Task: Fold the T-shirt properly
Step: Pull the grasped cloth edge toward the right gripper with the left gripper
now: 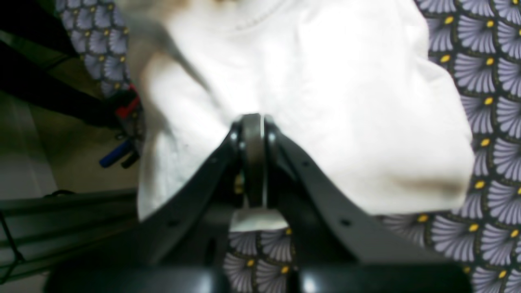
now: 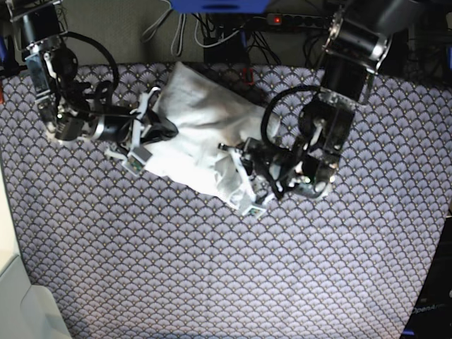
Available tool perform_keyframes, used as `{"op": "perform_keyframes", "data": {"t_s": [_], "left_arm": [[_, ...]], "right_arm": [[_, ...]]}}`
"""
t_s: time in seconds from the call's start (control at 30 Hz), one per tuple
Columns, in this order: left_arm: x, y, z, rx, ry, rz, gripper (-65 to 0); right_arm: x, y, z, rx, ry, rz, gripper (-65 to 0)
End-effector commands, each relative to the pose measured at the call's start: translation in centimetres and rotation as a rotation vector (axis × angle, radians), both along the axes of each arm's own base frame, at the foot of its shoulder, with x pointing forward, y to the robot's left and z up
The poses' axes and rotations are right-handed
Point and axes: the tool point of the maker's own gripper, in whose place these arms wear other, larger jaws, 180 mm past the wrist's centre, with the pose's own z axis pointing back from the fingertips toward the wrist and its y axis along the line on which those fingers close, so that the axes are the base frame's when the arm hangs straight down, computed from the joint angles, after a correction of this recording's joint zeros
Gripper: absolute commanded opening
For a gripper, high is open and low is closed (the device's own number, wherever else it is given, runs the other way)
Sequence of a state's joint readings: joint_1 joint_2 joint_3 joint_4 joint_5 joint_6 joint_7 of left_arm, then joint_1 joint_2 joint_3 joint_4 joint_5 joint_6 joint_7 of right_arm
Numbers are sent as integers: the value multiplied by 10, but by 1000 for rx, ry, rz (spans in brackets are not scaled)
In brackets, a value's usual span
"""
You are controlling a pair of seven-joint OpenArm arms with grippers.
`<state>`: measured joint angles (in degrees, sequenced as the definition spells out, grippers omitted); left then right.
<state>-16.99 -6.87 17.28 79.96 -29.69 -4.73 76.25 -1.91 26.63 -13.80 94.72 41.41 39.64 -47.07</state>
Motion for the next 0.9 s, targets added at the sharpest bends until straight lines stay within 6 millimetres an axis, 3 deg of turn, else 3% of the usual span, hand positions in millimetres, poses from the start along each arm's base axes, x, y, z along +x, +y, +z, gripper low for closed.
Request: {"op": "perform_keyframes", "data": {"t_s": [0.0, 0.13, 0.2, 0.4, 0.5, 0.63, 0.77, 0.87], "left_arm": [[13, 6, 10, 13, -43, 10, -642], [13, 7, 8, 11, -47, 18, -638], [13, 8, 8, 9, -46, 17, -594], [12, 6, 9, 1, -52, 10, -230], [10, 7, 5, 1, -42, 15, -131], [17, 5, 5, -19, -85, 37, -105], [11, 11, -21, -8, -15, 69, -106], [10, 10, -30, -11, -3, 80, -106]], "right_arm": [[7, 1, 10, 19, -34, 1, -650], [8, 5, 11, 28, -35, 2, -650], [8, 5, 11, 30, -35, 2, -650], [8, 5, 11, 29, -34, 1, -650], [8, 5, 11, 29, -34, 1, -650], [8, 5, 11, 29, -34, 1, -650], [8, 5, 11, 28, -34, 1, -650], [7, 5, 10, 28, -33, 1, -650]]}}
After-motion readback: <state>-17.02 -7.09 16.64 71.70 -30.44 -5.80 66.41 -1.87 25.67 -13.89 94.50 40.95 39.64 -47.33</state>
